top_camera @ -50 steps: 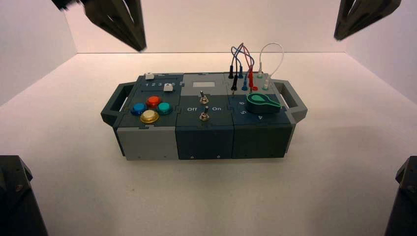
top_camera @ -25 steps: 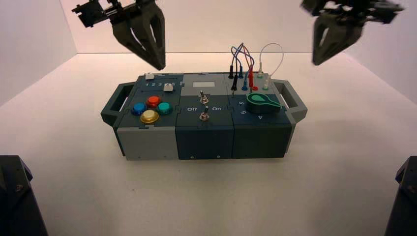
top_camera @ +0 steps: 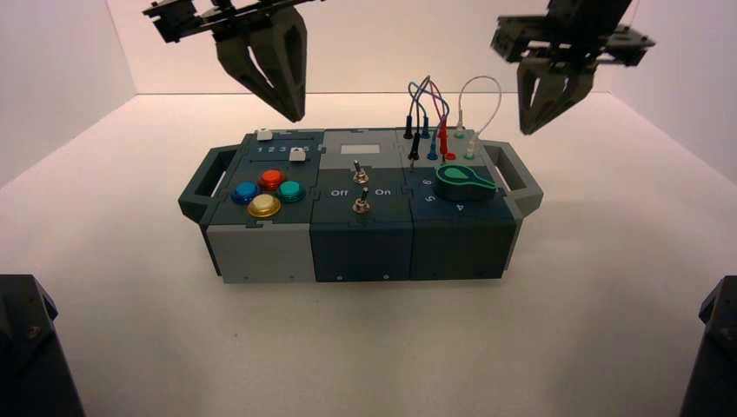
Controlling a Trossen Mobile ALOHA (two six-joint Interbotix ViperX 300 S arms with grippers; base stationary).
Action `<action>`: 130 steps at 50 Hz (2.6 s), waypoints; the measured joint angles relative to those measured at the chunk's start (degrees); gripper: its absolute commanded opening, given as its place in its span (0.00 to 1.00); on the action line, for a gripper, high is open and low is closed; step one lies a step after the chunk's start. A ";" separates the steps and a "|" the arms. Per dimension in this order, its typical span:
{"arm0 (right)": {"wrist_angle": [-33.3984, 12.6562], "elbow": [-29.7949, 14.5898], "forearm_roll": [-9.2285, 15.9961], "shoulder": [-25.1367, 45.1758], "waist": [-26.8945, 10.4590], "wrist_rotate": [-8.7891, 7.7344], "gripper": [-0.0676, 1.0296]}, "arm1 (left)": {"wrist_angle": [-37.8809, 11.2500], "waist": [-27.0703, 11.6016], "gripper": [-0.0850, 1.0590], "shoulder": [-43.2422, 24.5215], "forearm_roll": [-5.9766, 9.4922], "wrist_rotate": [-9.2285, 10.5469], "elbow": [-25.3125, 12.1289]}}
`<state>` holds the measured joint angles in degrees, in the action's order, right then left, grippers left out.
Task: Flip the bottom switch off with the left gripper.
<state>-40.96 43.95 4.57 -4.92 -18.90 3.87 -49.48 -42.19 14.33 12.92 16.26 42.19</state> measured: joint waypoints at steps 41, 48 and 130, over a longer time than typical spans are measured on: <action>1.58 -4.48 0.35 12.57 -2.64 -1.93 0.04 | -1.32 -6.68 0.05 -8.79 2.90 2.72 -6.68; 1.76 -5.01 0.35 13.18 -2.72 -2.29 0.04 | 0.09 -7.29 0.05 -9.58 3.25 4.31 -6.68; 6.24 -3.52 0.35 13.27 -2.81 -2.46 0.04 | 13.18 -11.25 0.05 -19.07 -6.86 15.64 -3.43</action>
<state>-34.72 40.43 4.92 8.35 -21.71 1.41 -36.30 -53.44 -4.75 6.06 31.90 38.76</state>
